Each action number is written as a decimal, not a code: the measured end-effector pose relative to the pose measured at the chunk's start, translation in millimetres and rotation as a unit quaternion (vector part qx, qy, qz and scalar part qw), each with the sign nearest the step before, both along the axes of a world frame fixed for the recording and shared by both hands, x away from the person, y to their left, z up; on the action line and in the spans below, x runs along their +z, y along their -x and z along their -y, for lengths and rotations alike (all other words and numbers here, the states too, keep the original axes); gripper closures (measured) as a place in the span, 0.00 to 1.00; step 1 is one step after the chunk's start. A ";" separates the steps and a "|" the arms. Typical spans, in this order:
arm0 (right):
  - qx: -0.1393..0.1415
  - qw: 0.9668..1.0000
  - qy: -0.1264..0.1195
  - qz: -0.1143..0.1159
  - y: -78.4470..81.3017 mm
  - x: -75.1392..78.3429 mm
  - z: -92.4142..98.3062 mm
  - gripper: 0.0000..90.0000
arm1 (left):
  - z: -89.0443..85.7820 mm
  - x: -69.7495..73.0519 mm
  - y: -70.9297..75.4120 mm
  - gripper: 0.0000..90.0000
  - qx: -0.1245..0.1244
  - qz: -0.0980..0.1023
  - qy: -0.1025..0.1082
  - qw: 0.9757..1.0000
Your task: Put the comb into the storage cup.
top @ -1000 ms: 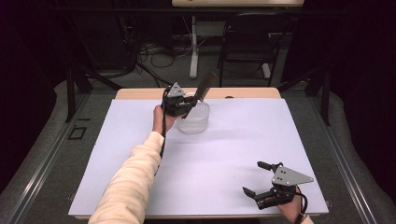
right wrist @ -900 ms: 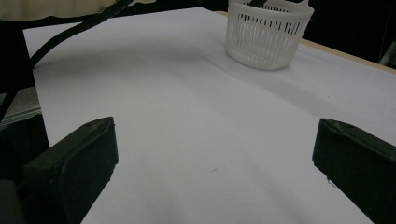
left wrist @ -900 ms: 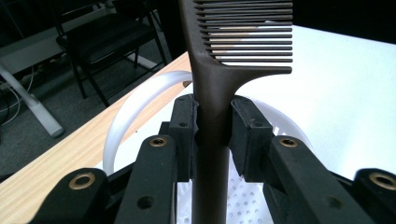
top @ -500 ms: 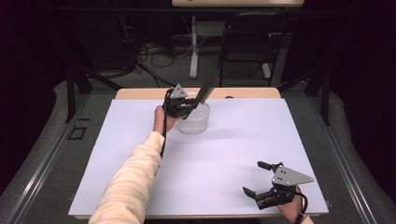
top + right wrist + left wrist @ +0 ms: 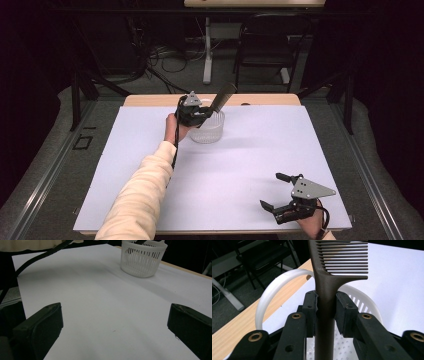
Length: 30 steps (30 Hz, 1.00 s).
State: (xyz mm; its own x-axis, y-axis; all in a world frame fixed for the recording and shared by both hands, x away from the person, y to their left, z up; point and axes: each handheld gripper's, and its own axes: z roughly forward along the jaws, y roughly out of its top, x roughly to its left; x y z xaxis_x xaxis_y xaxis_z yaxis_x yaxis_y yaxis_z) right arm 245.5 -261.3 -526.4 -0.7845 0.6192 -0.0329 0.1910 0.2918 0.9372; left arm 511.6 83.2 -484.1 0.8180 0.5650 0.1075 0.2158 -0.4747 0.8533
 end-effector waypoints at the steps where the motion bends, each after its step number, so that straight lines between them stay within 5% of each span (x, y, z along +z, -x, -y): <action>1: 0.000 1.000 0.000 0.000 0.0 0.0 0.0 0.00 | 0.2 -0.2 0.0 0.80 0.000 0.001 -0.001 1.000; 14: 0.000 1.000 0.000 0.000 0.2 0.2 0.4 0.00 | 2.8 -3.2 1.1 0.79 -0.004 0.004 -0.011 1.000; 22: 0.000 1.000 0.000 0.000 0.4 0.3 0.3 0.00 | -2.8 4.2 5.7 0.49 -0.001 0.008 0.010 1.000; 30: -0.001 1.000 0.000 0.000 0.2 0.2 0.0 0.00 | -8.5 16.8 12.3 0.30 0.002 0.010 0.018 1.000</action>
